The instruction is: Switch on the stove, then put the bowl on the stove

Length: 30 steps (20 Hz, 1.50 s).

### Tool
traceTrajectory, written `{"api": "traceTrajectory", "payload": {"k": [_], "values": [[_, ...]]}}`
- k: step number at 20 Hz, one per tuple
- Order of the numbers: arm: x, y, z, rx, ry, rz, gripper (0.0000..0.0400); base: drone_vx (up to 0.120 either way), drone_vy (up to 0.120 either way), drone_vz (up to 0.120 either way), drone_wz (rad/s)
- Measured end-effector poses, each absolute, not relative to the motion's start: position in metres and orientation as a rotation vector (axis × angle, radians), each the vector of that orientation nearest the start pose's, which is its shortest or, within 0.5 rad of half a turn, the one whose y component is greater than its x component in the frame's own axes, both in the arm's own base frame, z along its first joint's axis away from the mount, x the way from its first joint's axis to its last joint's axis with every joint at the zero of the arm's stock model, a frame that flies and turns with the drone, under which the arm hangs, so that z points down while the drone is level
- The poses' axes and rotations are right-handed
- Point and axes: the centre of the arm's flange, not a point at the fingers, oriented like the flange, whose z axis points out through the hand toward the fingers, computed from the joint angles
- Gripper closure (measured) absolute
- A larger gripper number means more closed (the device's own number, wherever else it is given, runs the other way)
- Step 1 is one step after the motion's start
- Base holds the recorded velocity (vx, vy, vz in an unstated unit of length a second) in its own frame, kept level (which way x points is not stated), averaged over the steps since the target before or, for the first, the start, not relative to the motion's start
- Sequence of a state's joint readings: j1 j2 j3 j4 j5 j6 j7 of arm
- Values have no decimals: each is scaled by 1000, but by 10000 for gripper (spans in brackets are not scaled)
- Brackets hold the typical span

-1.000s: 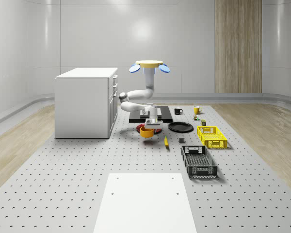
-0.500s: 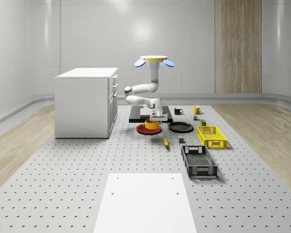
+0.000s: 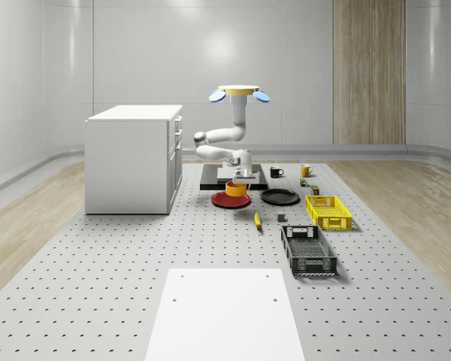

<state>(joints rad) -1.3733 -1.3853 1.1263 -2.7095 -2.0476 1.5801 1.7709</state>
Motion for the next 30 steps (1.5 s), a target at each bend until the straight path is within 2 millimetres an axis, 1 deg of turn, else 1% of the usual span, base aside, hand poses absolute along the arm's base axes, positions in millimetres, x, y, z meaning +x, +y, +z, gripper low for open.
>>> {"api": "traceTrajectory", "payload": {"k": [3,30], "values": [[335,-40,575,0,-2,785,300,-120,0,120,0],[335,-40,575,0,-2,785,300,-120,0,0,0]]}}
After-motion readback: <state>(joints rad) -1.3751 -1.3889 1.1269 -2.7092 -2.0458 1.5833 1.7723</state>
